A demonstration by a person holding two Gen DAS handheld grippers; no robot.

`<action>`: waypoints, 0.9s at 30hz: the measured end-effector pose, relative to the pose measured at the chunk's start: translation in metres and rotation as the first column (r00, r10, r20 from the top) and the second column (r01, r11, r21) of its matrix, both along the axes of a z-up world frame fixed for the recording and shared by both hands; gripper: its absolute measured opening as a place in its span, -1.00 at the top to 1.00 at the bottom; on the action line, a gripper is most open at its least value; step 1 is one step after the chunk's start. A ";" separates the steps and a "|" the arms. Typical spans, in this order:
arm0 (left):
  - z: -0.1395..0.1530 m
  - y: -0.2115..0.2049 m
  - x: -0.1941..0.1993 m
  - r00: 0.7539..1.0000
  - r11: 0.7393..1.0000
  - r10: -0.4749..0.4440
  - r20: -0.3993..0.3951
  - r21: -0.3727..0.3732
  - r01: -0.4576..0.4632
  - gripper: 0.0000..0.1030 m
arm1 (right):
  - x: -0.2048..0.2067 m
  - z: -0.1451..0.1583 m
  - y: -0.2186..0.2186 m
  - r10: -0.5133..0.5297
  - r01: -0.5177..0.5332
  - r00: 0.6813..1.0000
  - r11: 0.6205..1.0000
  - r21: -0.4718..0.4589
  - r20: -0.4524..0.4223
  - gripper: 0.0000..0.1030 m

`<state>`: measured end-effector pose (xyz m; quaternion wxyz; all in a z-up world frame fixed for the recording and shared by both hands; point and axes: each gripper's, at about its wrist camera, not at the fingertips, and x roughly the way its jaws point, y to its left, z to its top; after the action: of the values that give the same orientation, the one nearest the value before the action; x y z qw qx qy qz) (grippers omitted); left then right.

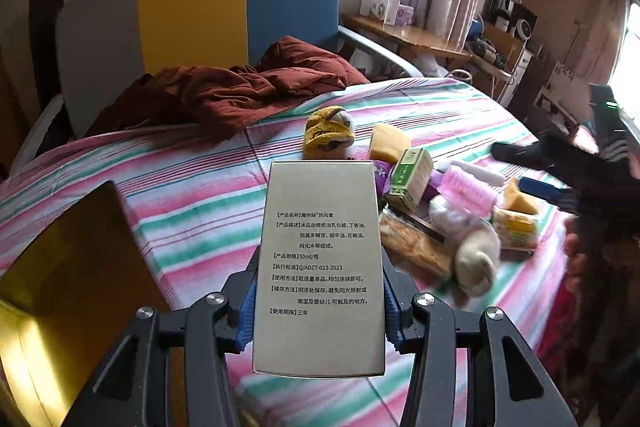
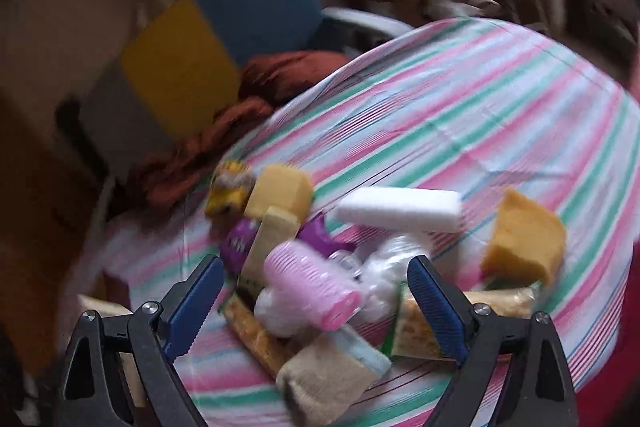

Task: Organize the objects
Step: 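Move the left tool to the white printed box and grasp it, then carry the white box into the gold tray with the left tool while the right tool carries pink rollers there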

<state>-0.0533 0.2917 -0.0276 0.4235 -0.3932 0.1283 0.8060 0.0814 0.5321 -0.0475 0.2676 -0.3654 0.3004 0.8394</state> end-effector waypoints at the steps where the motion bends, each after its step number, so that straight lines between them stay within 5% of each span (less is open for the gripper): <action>1: 0.001 -0.004 0.001 1.000 1.000 0.004 0.001 0.005 -0.004 0.03 | -0.007 -0.002 -0.003 0.026 -0.027 0.999 0.999 0.019 0.038 -0.82; 4: 0.007 -0.022 0.004 1.000 1.000 0.023 0.007 0.021 -0.023 0.02 | -0.027 -0.014 -0.008 0.099 -0.108 0.981 0.993 0.046 0.167 -0.64; 6: 0.010 -0.032 0.005 0.999 0.999 0.040 0.008 0.033 -0.040 0.02 | -0.029 -0.019 -0.007 0.099 -0.110 0.974 0.993 0.046 0.206 0.20; 17: 0.015 -0.073 0.010 0.995 0.993 0.094 0.016 0.072 -0.095 0.02 | -0.004 0.028 -0.006 0.082 -0.084 0.995 0.995 -0.050 -0.048 0.29; 23: 0.018 -0.098 0.010 0.990 0.985 0.141 0.024 0.094 -0.142 0.02 | -0.023 0.049 -0.046 0.186 -0.192 0.977 0.980 -0.046 -0.105 0.29; 27: 0.019 -0.126 0.006 0.979 0.974 0.201 0.024 0.098 -0.202 0.02 | -0.052 0.052 -0.099 0.326 -0.334 0.937 0.942 -0.042 -0.126 0.29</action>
<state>-0.0470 0.1659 -0.0090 0.3595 -0.3879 0.0443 0.8476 0.0297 0.4326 0.0047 0.0933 -0.3688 0.2761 0.8826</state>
